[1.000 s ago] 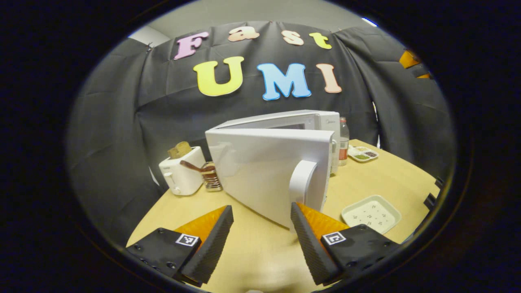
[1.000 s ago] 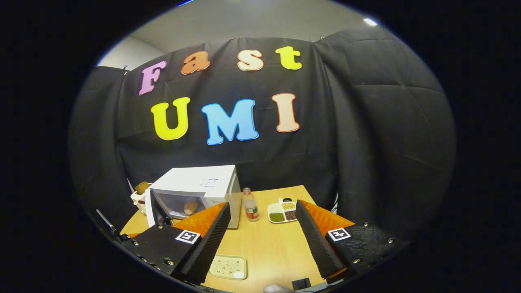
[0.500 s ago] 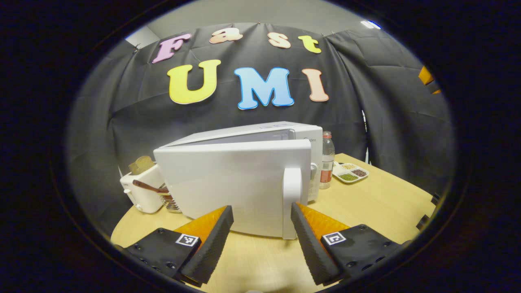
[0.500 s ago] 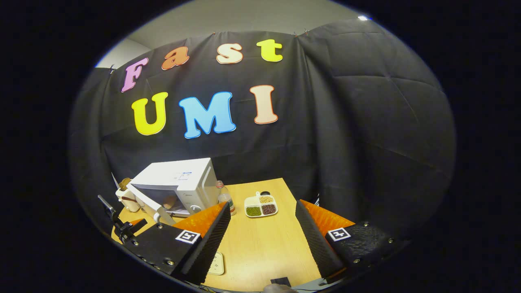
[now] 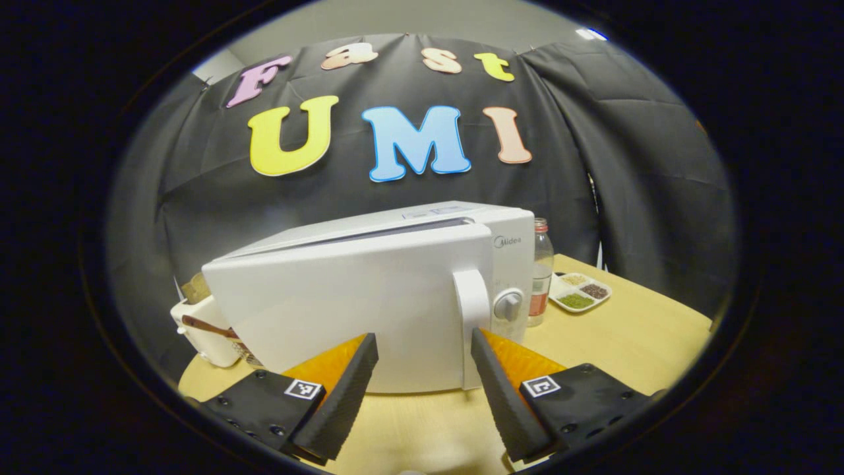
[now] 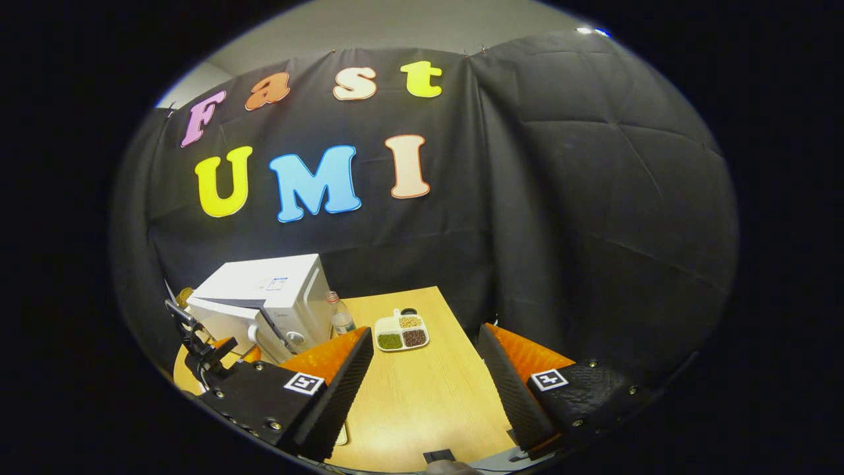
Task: Open the microwave oven with the left hand, put the food in, and close the microwave oven.
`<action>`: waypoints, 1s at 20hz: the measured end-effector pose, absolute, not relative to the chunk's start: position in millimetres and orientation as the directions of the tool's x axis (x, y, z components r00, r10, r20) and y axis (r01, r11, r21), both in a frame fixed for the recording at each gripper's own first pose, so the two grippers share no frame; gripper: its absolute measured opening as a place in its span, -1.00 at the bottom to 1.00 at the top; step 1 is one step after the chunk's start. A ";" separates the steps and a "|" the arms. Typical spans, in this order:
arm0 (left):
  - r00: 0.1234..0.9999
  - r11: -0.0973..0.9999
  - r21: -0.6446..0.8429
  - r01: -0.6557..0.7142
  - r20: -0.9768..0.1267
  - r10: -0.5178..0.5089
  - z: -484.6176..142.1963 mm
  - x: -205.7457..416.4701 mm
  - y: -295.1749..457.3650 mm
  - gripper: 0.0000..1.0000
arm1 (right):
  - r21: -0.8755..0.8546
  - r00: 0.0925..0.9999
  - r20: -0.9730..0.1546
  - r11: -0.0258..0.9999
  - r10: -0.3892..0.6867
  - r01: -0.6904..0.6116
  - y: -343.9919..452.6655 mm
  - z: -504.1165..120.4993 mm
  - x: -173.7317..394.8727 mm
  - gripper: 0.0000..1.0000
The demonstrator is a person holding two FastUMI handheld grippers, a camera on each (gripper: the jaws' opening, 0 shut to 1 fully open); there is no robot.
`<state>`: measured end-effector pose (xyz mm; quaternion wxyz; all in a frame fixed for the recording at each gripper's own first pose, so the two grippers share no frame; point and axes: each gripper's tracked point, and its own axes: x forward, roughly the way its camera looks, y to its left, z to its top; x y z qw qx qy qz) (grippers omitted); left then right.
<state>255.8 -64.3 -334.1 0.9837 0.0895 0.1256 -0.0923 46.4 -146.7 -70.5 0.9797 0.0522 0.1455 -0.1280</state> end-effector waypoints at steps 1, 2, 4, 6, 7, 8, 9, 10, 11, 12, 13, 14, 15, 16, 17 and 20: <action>0.952 0.967 0.158 0.200 -0.264 -0.154 -334.0 260.6 -64.3 0.89 | 0.066 0.924 -0.299 0.961 -0.237 0.268 -148.5 -71.2 46.2 0.96; 0.956 0.968 0.163 0.189 -0.257 -0.143 -331.9 265.1 -62.0 0.89 | 0.057 0.921 -0.304 0.961 -0.243 0.272 -149.9 -76.4 46.5 0.96; 0.958 0.975 0.138 0.174 -0.253 -0.135 -331.9 270.2 -61.1 0.89 | 0.059 0.918 -0.308 0.958 -0.250 0.280 -154.4 -78.2 44.2 0.96; 0.958 0.978 0.122 0.167 -0.255 -0.132 -333.0 273.8 -62.6 0.90 | 0.064 0.915 -0.311 0.955 -0.256 0.289 -157.0 -79.9 42.7 0.96; 0.958 0.977 0.135 0.166 -0.257 -0.128 -333.0 276.0 -64.2 0.95 | 0.062 0.914 -0.313 0.954 -0.259 0.292 -158.7 -81.2 42.3 0.96; 0.957 0.974 0.147 0.171 -0.258 -0.129 -332.8 276.6 -65.6 1.00 | 0.061 0.913 -0.313 0.954 -0.261 0.293 -159.9 -81.6 41.5 0.96; 0.955 0.973 0.142 0.184 -0.258 -0.143 -333.3 276.6 -70.5 1.00 | 0.061 0.913 -0.313 0.954 -0.263 0.295 -161.1 -80.9 41.7 0.96; 0.955 0.973 0.142 0.182 -0.261 -0.141 -335.1 275.7 -70.5 0.89 | 0.064 0.913 -0.313 0.953 -0.263 0.296 -162.2 -82.0 42.2 0.96; 0.954 0.973 0.143 0.181 -0.266 -0.139 -336.0 275.1 -70.6 0.96 | 0.067 0.913 -0.312 0.953 -0.262 0.296 -162.3 -81.0 42.6 0.96; 0.955 0.974 0.140 0.177 -0.265 -0.135 -337.6 276.0 -70.1 0.96 | 0.067 0.913 -0.313 0.953 -0.261 0.295 -162.2 -82.5 42.5 0.97; 0.956 0.976 0.133 0.173 -0.262 -0.133 -337.7 276.9 -70.5 0.95 | 0.067 0.913 -0.313 0.954 -0.260 0.294 -162.0 -83.0 42.6 0.97; 0.956 0.977 0.131 0.170 -0.262 -0.131 -338.0 276.3 -70.3 0.94 | 0.067 0.915 -0.311 0.954 -0.257 0.291 -161.7 -82.7 43.9 0.96; 0.957 0.977 0.131 0.168 -0.261 -0.129 -337.2 276.1 -70.0 0.89 | 0.068 0.915 -0.311 0.955 -0.255 0.289 -161.2 -82.4 45.0 0.96; 0.957 0.978 0.130 0.165 -0.259 -0.127 -337.9 277.0 -70.6 0.95 | 0.070 0.916 -0.313 0.956 -0.252 0.286 -160.0 -84.2 45.4 0.97; 0.958 0.978 0.129 0.164 -0.257 -0.127 -337.3 277.2 -70.4 0.95 | 0.074 0.916 -0.317 0.956 -0.247 0.284 -158.9 -85.6 45.1 0.97; 0.966 0.984 0.110 0.137 -0.234 -0.109 -336.9 288.2 -73.8 0.90 | 0.076 0.916 -0.322 0.958 -0.239 0.277 -154.9 -88.4 46.9 0.97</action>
